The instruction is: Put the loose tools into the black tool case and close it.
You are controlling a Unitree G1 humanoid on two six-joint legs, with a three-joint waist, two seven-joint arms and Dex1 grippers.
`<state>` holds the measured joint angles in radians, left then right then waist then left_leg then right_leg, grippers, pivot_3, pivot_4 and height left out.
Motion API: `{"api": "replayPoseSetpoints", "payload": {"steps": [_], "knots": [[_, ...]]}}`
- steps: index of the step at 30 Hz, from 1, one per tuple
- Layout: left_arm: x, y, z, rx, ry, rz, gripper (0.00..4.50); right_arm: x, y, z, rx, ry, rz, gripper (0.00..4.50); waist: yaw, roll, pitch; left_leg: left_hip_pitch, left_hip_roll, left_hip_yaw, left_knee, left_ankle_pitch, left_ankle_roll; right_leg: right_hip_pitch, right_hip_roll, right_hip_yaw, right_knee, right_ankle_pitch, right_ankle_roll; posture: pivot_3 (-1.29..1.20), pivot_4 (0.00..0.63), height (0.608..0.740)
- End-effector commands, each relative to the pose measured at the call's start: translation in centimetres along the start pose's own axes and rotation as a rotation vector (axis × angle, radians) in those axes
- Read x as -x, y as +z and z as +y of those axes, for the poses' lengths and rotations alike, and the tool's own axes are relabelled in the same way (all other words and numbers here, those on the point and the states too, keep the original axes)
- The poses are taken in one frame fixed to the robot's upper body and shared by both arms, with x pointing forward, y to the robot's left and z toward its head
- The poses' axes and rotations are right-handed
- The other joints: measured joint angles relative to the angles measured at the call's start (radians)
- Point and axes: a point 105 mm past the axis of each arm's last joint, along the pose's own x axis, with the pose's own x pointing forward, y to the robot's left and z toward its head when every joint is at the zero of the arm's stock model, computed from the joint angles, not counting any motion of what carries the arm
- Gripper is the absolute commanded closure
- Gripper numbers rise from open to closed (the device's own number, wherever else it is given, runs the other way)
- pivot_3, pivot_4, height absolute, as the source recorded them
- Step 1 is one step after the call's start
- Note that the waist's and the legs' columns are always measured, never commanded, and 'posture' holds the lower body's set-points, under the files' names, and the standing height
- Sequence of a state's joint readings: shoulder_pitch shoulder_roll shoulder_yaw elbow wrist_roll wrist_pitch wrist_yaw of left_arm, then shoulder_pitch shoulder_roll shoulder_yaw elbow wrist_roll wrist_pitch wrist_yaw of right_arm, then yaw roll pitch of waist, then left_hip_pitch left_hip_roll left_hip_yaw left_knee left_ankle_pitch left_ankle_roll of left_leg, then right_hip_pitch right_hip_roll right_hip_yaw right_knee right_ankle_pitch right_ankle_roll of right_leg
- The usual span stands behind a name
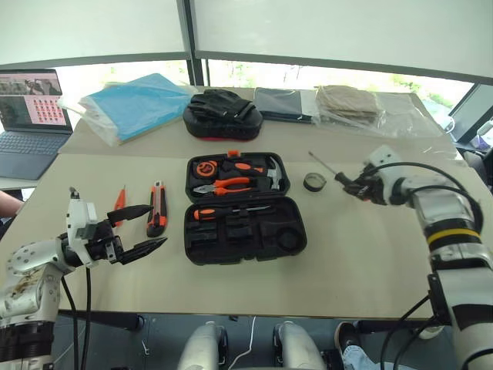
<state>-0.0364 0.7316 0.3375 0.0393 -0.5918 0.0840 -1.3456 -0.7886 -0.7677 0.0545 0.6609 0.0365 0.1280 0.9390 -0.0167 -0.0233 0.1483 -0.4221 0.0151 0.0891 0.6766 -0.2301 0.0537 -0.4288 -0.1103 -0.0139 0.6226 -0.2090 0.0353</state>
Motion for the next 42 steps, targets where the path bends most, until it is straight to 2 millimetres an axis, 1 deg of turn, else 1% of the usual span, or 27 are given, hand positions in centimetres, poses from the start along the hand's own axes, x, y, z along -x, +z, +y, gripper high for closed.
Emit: {"api": "replayPoseSetpoints", "payload": {"steps": [1, 2, 3, 4, 5, 6, 7, 9, 10, 12, 15, 17, 20, 23, 28, 34, 37, 39, 40, 42], "knots": [[-0.1, 1.8, -0.8, -0.061, -0.023, -0.037, 0.0, 1.9, 7.5, 2.1, 0.26, 0.167, -0.278, 3.51, -0.009, 0.0, 0.001, 0.0, 0.0, 0.0, 0.0, 0.0, 0.0, -0.001, 0.0, 0.0, 0.0, 0.0, 0.0, 0.0, 0.15, 0.74], [-0.1, 1.8, -1.0, -0.059, -0.025, -0.037, 0.0, 1.9, 8.7, 4.1, 0.284, 0.278, -0.324, 3.51, -0.012, 0.0, 0.001, 0.001, 0.001, 0.001, 0.0, 0.0, 0.0, 0.0, 0.001, 0.001, 0.001, 0.0, 0.0, 0.0, 0.15, 0.74], [0.0, 1.7, -1.3, -0.054, -0.026, -0.035, 0.0, 1.9, 10.0, 6.4, 0.313, 0.408, -0.37, 3.51, -0.015, 0.0, 0.001, 0.001, 0.002, 0.001, 0.0, 0.0, 0.0, 0.0, 0.002, 0.001, 0.001, 0.0, 0.0, 0.0, 0.15, 0.74], [0.1, 1.5, -1.6, -0.046, -0.028, -0.03, 0.0, 1.6, 10.9, 8.8, 0.343, 0.527, -0.394, 3.51, -0.021, 0.0, 0.001, 0.002, 0.002, 0.001, 0.0, 0.0, 0.0, 0.0, 0.002, 0.001, 0.001, 0.0, -0.001, 0.0, 0.15, 0.74], [0.2, 1.2, -1.9, -0.04, -0.036, -0.021, 0.0, 1.3, 11.5, 10.4, 0.365, 0.606, -0.402, 3.51, -0.026, 0.0, 0.001, 0.003, 0.002, 0.001, -0.001, 0.0, 0.0, 0.001, 0.002, 0.001, 0.002, 0.0, -0.001, 0.0, 0.15, 0.74], [0.2, 0.9, -2.2, -0.036, -0.045, -0.008, 0.0, 0.9, 11.7, 11.6, 0.383, 0.657, -0.399, 3.51, -0.028, 0.0, 0.001, 0.004, 0.003, 0.001, -0.001, 0.0, 0.0, 0.002, 0.003, 0.001, 0.002, -0.001, -0.002, 0.0, 0.15, 0.74], [0.2, 0.5, -2.5, -0.037, -0.058, 0.013, 0.0, 0.3, 11.5, 12.5, 0.395, 0.694, -0.371, 3.51, -0.028, 0.0, 0.001, 0.006, 0.004, 0.001, -0.001, 0.0, -0.001, 0.003, 0.003, 0.001, 0.002, -0.001, -0.002, 0.0, 0.15, 0.74], [0.3, -0.5, -3.2, -0.052, -0.1, 0.065, 0.0, -0.9, 10.9, 13.7, 0.419, 0.729, -0.31, 3.51, -0.021, 0.001, 0.001, 0.006, 0.003, 0.001, -0.001, 0.0, -0.001, 0.003, 0.002, 0.0, 0.003, -0.001, -0.002, 0.0, 0.15, 0.74], [0.3, -0.7, -3.4, -0.044, -0.098, 0.065, 0.0, -2.0, 10.2, 14.5, 0.454, 0.742, -0.258, 3.51, -0.015, 0.001, 0.001, 0.006, 0.003, 0.001, 0.0, 0.0, -0.001, 0.003, 0.001, 0.0, 0.003, -0.001, -0.002, 0.0, 0.15, 0.74], [0.2, -0.9, -3.5, -0.035, -0.087, 0.056, 0.0, -3.3, 9.5, 15.4, 0.492, 0.75, -0.194, 3.51, -0.003, 0.001, 0.001, 0.006, 0.001, 0.001, 0.0, 0.0, -0.001, 0.003, -0.002, -0.001, 0.002, -0.001, -0.002, 0.0, 0.15, 0.74], [0.2, -1.0, -3.6, -0.032, -0.087, 0.059, 0.0, -4.5, 9.2, 15.7, 0.462, 0.741, -0.14, 3.51, 0.006, 0.0, 0.002, 0.006, 0.0, 0.001, 0.001, -0.001, -0.001, -0.002, -0.003, -0.001, 0.002, -0.004, -0.007, 0.0, 0.15, 0.74], [0.2, -1.0, -3.7, -0.031, -0.088, 0.062, 0.0, -5.0, 9.1, 15.7, 0.47, 0.731, -0.121, 3.51, 0.006, 0.0, 0.001, 0.004, 0.0, 0.001, 0.001, -0.001, -0.002, -0.004, -0.004, -0.001, 0.003, -0.003, -0.006, 0.0, 0.15, 0.74], [0.1, -1.1, -3.8, -0.035, -0.088, 0.064, 0.0, -5.5, 8.8, 15.4, 0.476, 0.709, -0.097, 3.51, 0.003, 0.0, 0.001, -0.002, 0.0, 0.002, 0.0, 0.0, -0.003, -0.008, -0.003, -0.001, 0.005, 0.001, -0.004, 0.0, 0.15, 0.74], [0.0, -0.9, -3.9, -0.037, -0.086, 0.059, 0.0, -5.7, 7.7, 15.0, 0.511, 0.708, -0.057, 3.51, 0.001, 0.0, 0.002, -0.002, 0.001, 0.002, 0.0, 0.001, -0.003, -0.009, -0.002, -0.001, 0.005, 0.001, -0.005, 0.0, 0.15, 0.74], [0.0, -0.9, -3.8, -0.038, -0.081, 0.06, 0.0, -5.9, 6.9, 14.7, 0.549, 0.717, -0.032, 3.51, 0.001, 0.0, 0.002, -0.002, 0.001, 0.003, 0.0, 0.001, -0.003, -0.008, -0.002, -0.001, 0.005, 0.001, -0.005, 0.0, 0.15, 0.74], [-0.2, -0.9, -3.4, -0.047, -0.073, 0.06, 0.0, -6.6, 6.7, 15.0, 0.567, 0.727, -0.017, 3.51, 0.002, 0.0, 0.002, -0.002, 0.001, 0.003, 0.0, 0.001, -0.003, -0.008, -0.001, -0.002, 0.005, 0.001, -0.004, 0.0, 0.15, 0.74], [-0.3, -0.9, -3.3, -0.05, -0.068, 0.061, 0.0, -6.8, 7.0, 14.7, 0.531, 0.717, -0.006, 3.51, 0.0, 0.0, 0.002, -0.002, 0.001, 0.003, 0.0, 0.001, -0.003, -0.008, 0.0, -0.002, 0.005, 0.001, -0.004, 0.0, 0.15, 0.74], [-0.3, -0.6, -3.2, -0.053, -0.063, 0.06, 0.0, -6.5, 7.4, 14.5, 0.541, 0.724, -0.007, 2.5, 0.0, 0.0, 0.002, -0.002, 0.001, 0.003, 0.0, 0.001, -0.003, -0.008, 0.0, -0.002, 0.006, 0.001, -0.004, 0.0, 0.15, 0.74], [-0.4, -0.4, -3.2, -0.055, -0.061, 0.06, 0.0, -6.0, 7.6, 14.5, 0.537, 0.751, -0.009, 2.39, 0.0, 0.001, 0.002, -0.002, 0.001, 0.003, 0.0, 0.001, -0.003, -0.008, 0.0, -0.002, 0.006, 0.001, -0.004, 0.0, 0.15, 0.74], [-0.5, 0.0, -3.3, -0.056, -0.058, 0.061, 0.0, -5.2, 8.1, 14.4, 0.527, 0.794, -0.021, 1.71, 0.001, 0.0, 0.002, -0.002, 0.001, 0.003, 0.0, 0.001, -0.003, -0.008, 0.0, -0.002, 0.006, 0.001, -0.004, 0.0, 0.15, 0.74]]}}
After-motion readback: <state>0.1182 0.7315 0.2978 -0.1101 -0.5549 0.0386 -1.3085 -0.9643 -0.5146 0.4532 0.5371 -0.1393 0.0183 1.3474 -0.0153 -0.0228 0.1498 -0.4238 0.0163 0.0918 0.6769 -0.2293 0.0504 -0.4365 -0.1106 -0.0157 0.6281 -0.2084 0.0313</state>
